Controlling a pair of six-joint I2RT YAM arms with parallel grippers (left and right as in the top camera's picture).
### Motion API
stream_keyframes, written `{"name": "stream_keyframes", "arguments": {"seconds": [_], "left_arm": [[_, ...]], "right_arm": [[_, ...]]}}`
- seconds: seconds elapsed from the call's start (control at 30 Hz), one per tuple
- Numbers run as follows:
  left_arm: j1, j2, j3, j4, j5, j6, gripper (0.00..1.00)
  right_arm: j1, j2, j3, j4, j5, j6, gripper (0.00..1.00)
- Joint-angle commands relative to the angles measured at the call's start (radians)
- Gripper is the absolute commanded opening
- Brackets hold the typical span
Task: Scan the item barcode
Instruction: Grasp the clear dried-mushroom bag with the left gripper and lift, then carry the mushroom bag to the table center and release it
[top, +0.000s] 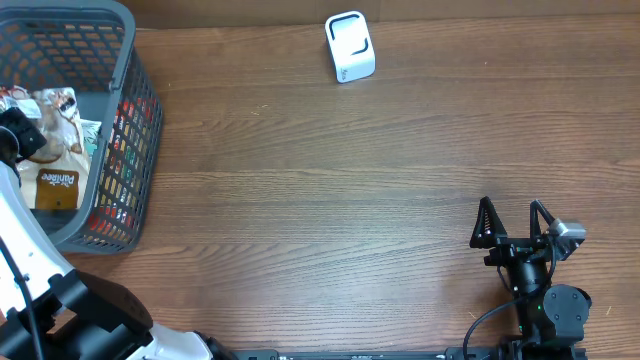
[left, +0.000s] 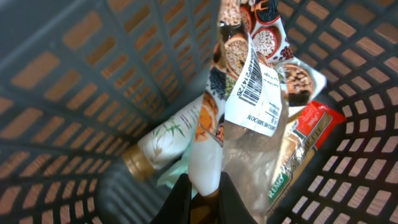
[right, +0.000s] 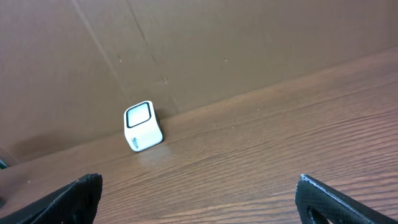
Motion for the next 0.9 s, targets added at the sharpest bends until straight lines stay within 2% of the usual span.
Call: {"name": "stream_keyframes", "arguments": {"seconds": [0.0, 0.27, 0.5, 0.57, 0.73, 0.87], "left_arm": [[-0.008, -0.044, 0.010, 0.011, -0.007, -0.040, 0.04], [-0.008, -0.181, 0.018, 0.059, -0.008, -0.040, 0.04], [-0.024, -0.357, 0.025, 0.041, 0.035, -0.093, 0.04], [-0.037, -0.411, 0.025, 0.029, 0.119, -0.093, 0.04], [-0.086, -0.494, 0.024, -0.034, 0.455, -0.127, 0.04], [-0.200, -0.489, 0.008, -0.138, 0.544, -0.126, 0.04]], "right_arm": [[-0.008, -0.007, -0.010, 0.004, 0.006, -0.001, 1.00], [-0.008, -0.007, -0.010, 0.004, 0.006, -0.001, 1.00], [-0.008, -0.007, -0.010, 0.004, 0.006, -0.001, 1.00], [-0.008, -0.007, -0.010, 0.004, 0.005, -0.001, 1.00], [-0.008, -0.007, -0.010, 0.004, 0.006, -0.001, 1.00], [-0.008, -0.007, -0.010, 0.004, 0.006, -0.001, 1.00]]}}
